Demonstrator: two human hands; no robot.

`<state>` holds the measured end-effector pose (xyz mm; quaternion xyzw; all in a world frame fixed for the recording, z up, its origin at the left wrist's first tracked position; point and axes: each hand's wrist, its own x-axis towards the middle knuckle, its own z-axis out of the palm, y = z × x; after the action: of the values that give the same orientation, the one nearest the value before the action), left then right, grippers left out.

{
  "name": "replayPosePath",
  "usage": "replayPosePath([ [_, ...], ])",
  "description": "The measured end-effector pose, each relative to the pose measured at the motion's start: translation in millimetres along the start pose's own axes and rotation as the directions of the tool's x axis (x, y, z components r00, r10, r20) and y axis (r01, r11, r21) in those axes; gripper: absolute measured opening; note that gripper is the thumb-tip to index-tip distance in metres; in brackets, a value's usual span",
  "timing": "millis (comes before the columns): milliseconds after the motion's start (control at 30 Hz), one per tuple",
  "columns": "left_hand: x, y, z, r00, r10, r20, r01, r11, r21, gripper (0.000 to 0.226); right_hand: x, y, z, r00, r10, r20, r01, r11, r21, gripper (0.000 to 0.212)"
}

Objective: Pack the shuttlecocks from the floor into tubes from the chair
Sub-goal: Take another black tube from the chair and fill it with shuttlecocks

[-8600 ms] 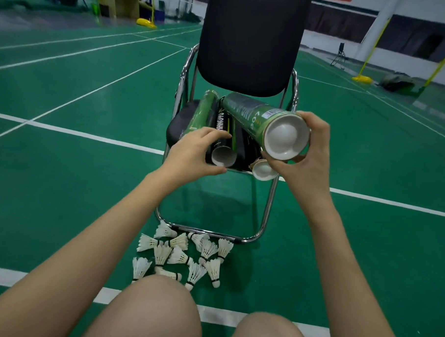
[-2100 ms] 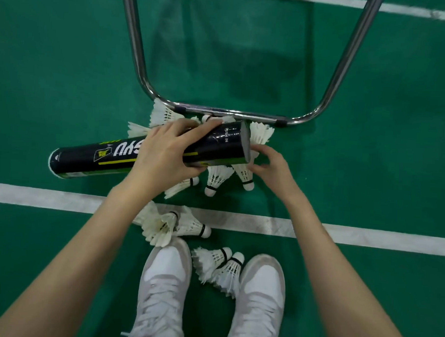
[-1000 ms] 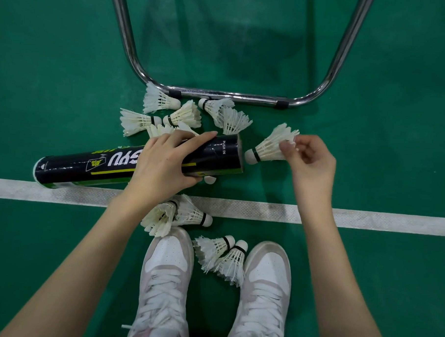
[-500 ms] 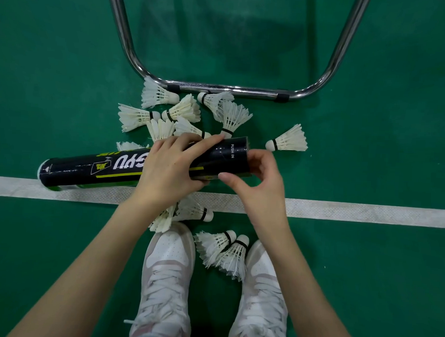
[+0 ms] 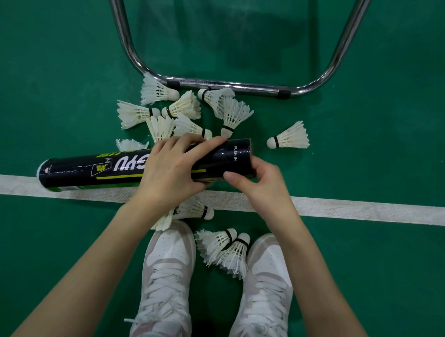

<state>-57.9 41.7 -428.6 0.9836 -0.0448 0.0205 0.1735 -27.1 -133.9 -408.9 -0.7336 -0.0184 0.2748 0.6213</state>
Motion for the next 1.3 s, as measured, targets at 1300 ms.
replayPosePath([
  [1300,2.1,0.3,1.0,1.000,-0.023,0.019,0.023,1.000,-0.014,0.087,75.3,64.9,-91.7,0.838,-0.113,-0.533,-0.164,0.881,-0.445,0.038],
])
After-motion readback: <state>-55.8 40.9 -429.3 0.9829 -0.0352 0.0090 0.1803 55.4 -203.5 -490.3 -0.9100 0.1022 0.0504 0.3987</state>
